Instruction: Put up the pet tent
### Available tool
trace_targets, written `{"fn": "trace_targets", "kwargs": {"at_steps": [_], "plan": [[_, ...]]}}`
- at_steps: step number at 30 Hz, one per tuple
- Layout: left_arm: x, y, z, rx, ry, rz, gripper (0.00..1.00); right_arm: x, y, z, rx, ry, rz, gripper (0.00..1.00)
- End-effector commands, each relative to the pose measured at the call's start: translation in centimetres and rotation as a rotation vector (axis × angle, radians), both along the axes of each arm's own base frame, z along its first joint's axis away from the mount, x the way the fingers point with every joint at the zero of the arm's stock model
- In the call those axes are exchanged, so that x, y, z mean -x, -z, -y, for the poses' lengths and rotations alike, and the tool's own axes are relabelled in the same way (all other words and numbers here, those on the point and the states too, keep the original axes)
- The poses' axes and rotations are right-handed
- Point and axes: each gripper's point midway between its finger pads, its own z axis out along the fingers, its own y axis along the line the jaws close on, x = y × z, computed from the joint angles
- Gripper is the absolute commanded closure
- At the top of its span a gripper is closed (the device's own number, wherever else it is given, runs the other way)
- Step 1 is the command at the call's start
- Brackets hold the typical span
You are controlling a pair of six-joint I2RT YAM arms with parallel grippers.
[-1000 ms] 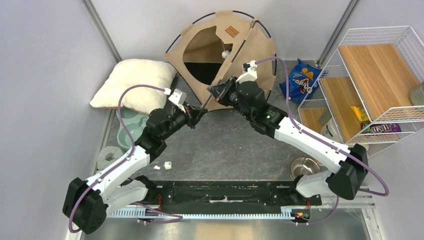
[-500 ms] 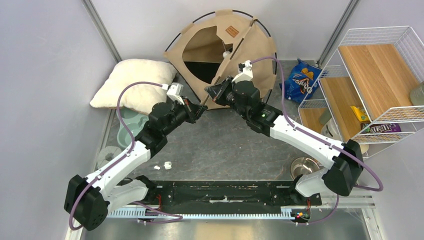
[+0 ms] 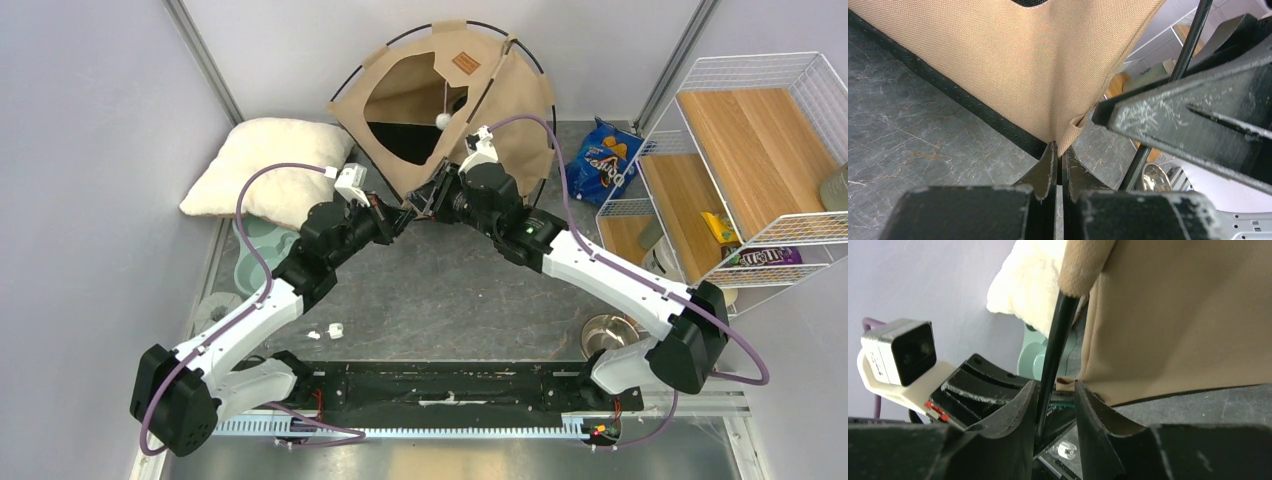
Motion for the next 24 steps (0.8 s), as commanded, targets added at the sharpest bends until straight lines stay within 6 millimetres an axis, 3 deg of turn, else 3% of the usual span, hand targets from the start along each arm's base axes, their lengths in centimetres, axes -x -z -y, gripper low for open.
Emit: {"fn": "trace_targets", "kwargs": {"at_steps": [1, 9, 13, 15, 21, 24], "plan": [[-0.6, -4.5, 0.7, 0.082, 0.007, 0.099, 0.98, 2.3, -0.7, -0.2, -0.012, -0.094, -0.007, 0.60], [-0.8, -4.3, 0.7, 0.076, 0.002, 0.097, 0.98, 3.7, -0.6, -1.4, -0.007, -0.166, 0.015, 0.64], [-0.7, -4.2, 0.7, 0.075, 0.004, 0.097, 0.98, 3.7, -0.3, -2.0, -0.007, -0.178, 0.015, 0.74], [-0.7, -4.2, 0.7, 0.074, 0.003, 0.097, 0.98, 3.6, 0.0, -2.1, -0.004, -0.176, 0.014, 0.83], [-0.5, -3.9, 0.7, 0.062, 0.012, 0.098, 0.98, 2.7, 0.1, -1.3, 0.012, -0.112, 0.033, 0.98], [-0.3, -3.6, 0.7, 0.054, 0.020, 0.099, 0.98, 2.0, -0.2, -0.7, 0.022, -0.065, 0.058, 1.00]]}}
